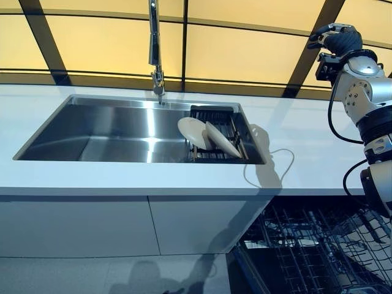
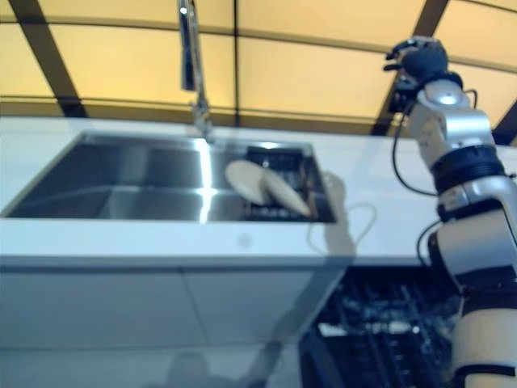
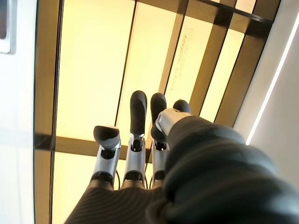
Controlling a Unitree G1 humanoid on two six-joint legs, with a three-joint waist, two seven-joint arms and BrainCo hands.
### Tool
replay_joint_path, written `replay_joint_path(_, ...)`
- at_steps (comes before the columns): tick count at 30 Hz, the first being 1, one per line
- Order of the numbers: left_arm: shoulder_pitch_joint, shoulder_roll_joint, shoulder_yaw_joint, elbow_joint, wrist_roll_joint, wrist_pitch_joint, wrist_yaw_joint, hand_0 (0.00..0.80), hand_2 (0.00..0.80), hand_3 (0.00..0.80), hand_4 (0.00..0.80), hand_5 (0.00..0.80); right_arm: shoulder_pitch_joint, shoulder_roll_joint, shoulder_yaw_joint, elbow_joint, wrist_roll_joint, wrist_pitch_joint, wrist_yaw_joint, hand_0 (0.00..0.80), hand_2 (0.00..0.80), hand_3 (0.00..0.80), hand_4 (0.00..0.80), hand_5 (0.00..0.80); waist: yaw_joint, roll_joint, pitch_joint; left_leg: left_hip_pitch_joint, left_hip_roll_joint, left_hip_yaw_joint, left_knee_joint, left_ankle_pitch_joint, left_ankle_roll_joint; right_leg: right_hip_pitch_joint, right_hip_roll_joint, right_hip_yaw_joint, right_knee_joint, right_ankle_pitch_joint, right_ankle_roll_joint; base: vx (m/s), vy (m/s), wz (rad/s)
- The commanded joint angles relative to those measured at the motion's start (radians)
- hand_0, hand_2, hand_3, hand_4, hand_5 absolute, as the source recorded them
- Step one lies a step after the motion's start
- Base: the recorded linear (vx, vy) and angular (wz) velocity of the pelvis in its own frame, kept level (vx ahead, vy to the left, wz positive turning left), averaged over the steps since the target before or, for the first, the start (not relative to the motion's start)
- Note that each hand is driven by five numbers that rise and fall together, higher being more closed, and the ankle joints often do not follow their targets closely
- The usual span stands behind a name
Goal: Take plates into dishwasher
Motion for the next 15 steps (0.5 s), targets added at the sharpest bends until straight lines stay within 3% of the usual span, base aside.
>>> replay_joint_path(1, -0.021, 0.013, -0.013, 0.056, 0.043, -0.003, 0.008, 0.0, 0.0, 0.0, 0.0, 0.0, -0.037, -0.084, 0.047, -0.015, 0.036, -0.026, 0.018, 0.8, 0.8, 0.8, 0.8, 0.8, 0.017, -0.045, -0.011, 0.074, -0.023, 0.046, -0.003, -0.087, 0.005, 0.018, -0.038, 0.031, -0.003, 0.024, 0.047, 0.031, -0.007, -0.07)
replay_joint_path(5, -0.02, 0.013, -0.011, 0.053, 0.043, -0.002, 0.008, 0.0, 0.0, 0.0, 0.0, 0.0, -0.03, -0.09, 0.05, -0.011, -0.023, -0.014, 0.02, 0.8, 0.8, 0.8, 0.8, 0.8, 0.016, -0.044, -0.01, 0.076, -0.022, 0.049, -0.003, -0.088, 0.005, 0.019, -0.038, 0.032, -0.003, 0.024, 0.047, 0.004, -0.004, -0.05)
replay_joint_path(6, -0.022, 0.014, -0.011, 0.052, 0.042, -0.001, 0.008, 0.0, 0.0, 0.0, 0.0, 0.0, -0.031, -0.091, 0.059, -0.009, -0.029, -0.013, 0.021, 0.477, 0.477, 0.477, 0.477, 0.477, 0.017, -0.043, -0.009, 0.075, -0.021, 0.049, -0.003, -0.087, 0.004, 0.018, -0.038, 0.032, -0.003, 0.024, 0.047, 0.0, 0.0, 0.0)
replay_joint_path(7, -0.022, 0.013, -0.012, 0.049, 0.041, 0.001, 0.011, 0.0, 0.0, 0.0, 0.0, 0.0, -0.033, -0.089, 0.069, -0.013, -0.038, -0.002, 0.045, 0.0, 0.0, 0.0, 0.0, 0.0, 0.018, -0.043, -0.008, 0.073, -0.022, 0.047, -0.003, -0.086, 0.004, 0.017, -0.038, 0.033, -0.003, 0.023, 0.048, 0.0, 0.0, 0.0)
replay_joint_path(15, -0.034, 0.017, -0.001, 0.041, 0.046, 0.006, 0.008, 0.0, 0.0, 0.0, 0.0, 0.0, -0.005, -0.071, 0.145, -0.067, -0.147, -0.002, 0.121, 0.0, 0.0, 0.0, 0.0, 0.0, 0.026, -0.042, 0.002, 0.062, -0.023, 0.04, -0.003, -0.082, 0.003, 0.01, -0.038, 0.026, -0.003, 0.023, 0.047, -0.004, -0.001, 0.0)
